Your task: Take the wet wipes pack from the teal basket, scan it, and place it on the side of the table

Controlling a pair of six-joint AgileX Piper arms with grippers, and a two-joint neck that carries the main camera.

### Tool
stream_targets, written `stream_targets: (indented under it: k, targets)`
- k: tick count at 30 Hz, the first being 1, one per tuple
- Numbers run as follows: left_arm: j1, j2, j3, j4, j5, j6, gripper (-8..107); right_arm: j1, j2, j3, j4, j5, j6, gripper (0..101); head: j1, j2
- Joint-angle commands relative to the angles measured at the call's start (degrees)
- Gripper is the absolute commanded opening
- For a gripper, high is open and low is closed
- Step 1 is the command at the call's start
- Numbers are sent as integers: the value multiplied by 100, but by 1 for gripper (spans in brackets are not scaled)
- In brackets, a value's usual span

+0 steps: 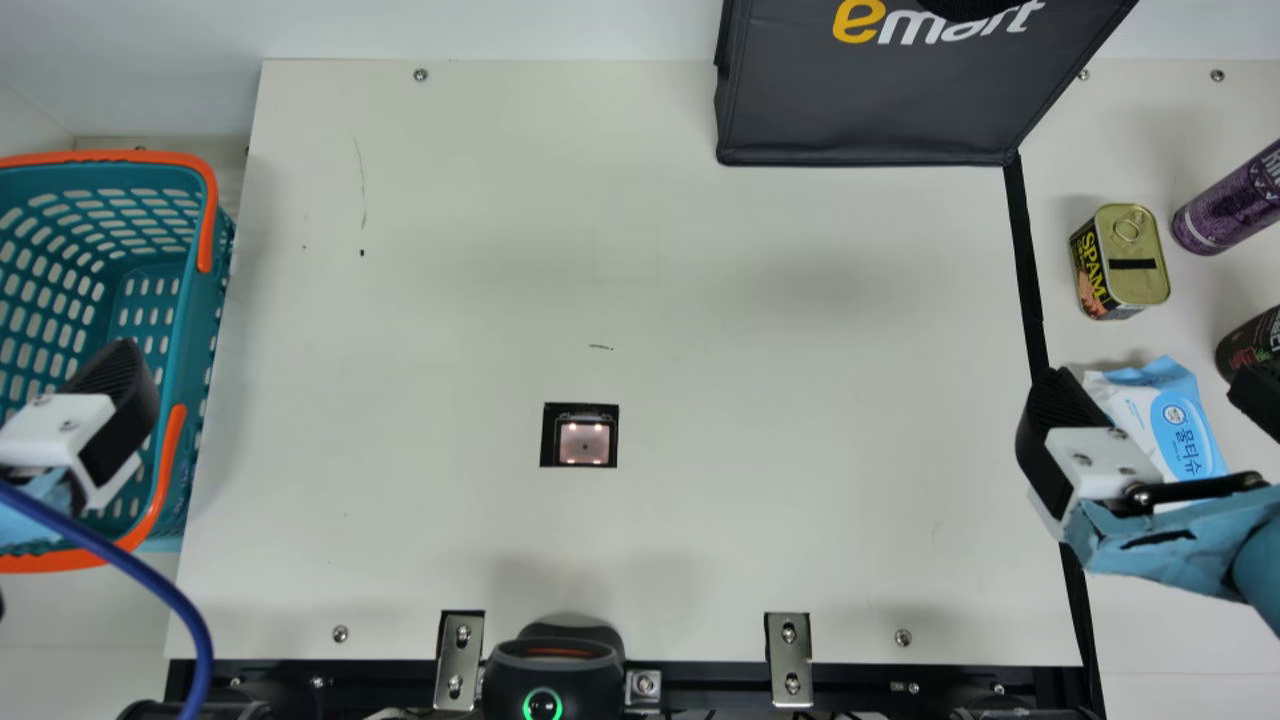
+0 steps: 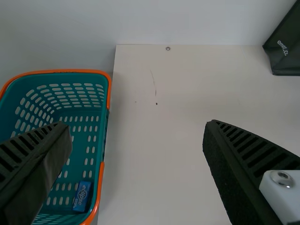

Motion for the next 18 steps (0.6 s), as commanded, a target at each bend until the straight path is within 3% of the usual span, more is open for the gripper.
stream_targets:
  k: [1, 18]
  targets:
    - [0, 0, 0, 0, 0, 0, 90, 0, 0, 0, 0, 0, 0, 95, -166, 9]
    - [0, 0, 0, 0, 0, 0, 90, 0, 0, 0, 0, -5, 0, 95, -166, 9]
